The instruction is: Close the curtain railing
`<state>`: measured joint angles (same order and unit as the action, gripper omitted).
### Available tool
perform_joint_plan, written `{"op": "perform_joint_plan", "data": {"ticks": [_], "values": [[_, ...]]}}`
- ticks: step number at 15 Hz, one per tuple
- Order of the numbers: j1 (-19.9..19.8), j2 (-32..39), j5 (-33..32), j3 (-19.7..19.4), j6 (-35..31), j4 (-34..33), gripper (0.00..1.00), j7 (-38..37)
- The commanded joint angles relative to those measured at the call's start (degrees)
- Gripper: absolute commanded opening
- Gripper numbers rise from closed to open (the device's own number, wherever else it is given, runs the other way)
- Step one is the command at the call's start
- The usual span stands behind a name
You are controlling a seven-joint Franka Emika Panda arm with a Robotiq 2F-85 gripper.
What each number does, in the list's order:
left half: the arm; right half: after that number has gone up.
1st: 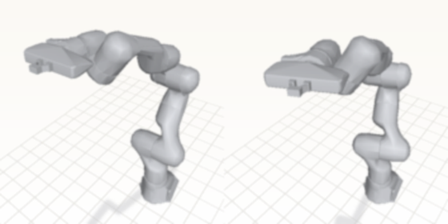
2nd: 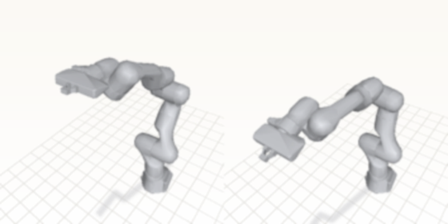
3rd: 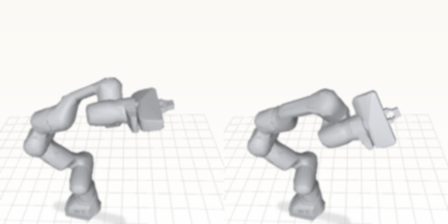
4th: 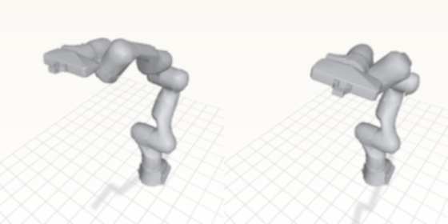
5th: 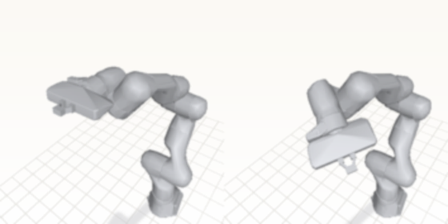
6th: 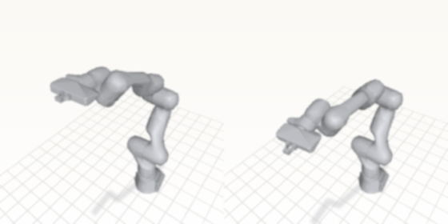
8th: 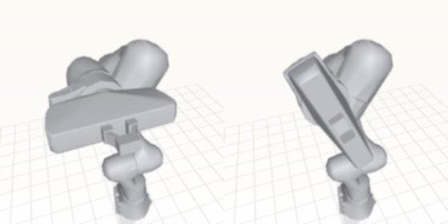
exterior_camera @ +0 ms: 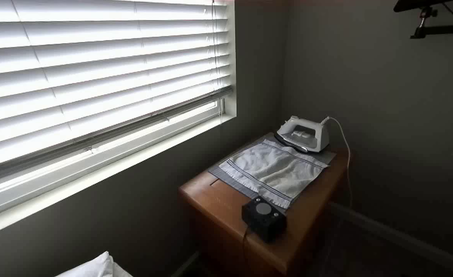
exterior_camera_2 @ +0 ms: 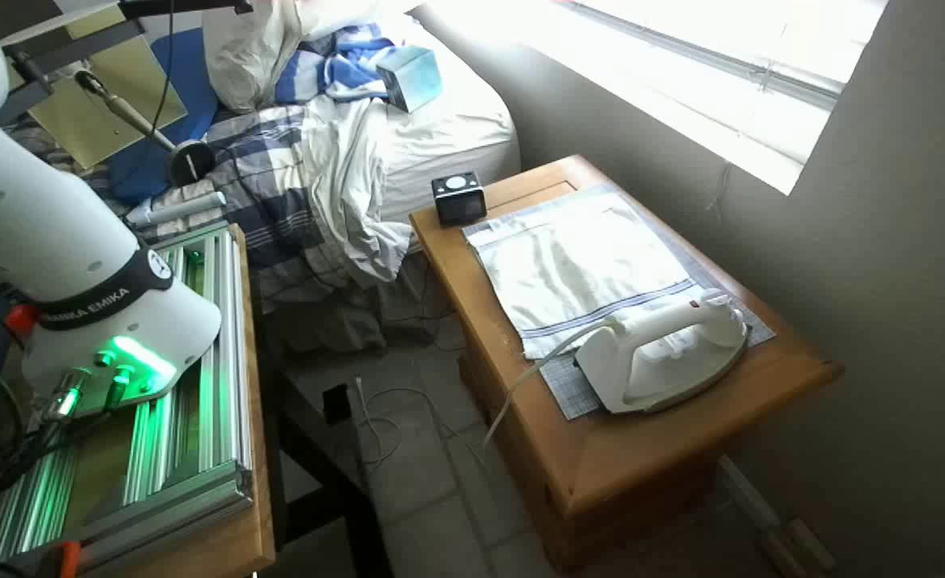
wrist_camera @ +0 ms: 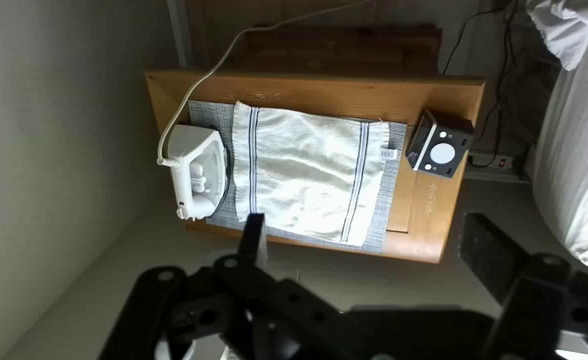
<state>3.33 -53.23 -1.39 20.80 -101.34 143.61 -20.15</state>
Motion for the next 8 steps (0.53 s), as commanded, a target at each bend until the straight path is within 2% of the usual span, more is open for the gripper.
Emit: {"op": "perform_joint_plan", "data": {"ticks": [1, 6, 8], "values": [[0.78, 0.32, -0.55, -0.5, 0.14, -0.16, 1.0, -0.54], [0.78, 0.32, -0.55, -0.5, 0.14, -0.16, 1.0, -0.54], [-2.35, 3.52, -2.51, 0.62, -5.94, -0.55, 1.0, -3.24]]}}
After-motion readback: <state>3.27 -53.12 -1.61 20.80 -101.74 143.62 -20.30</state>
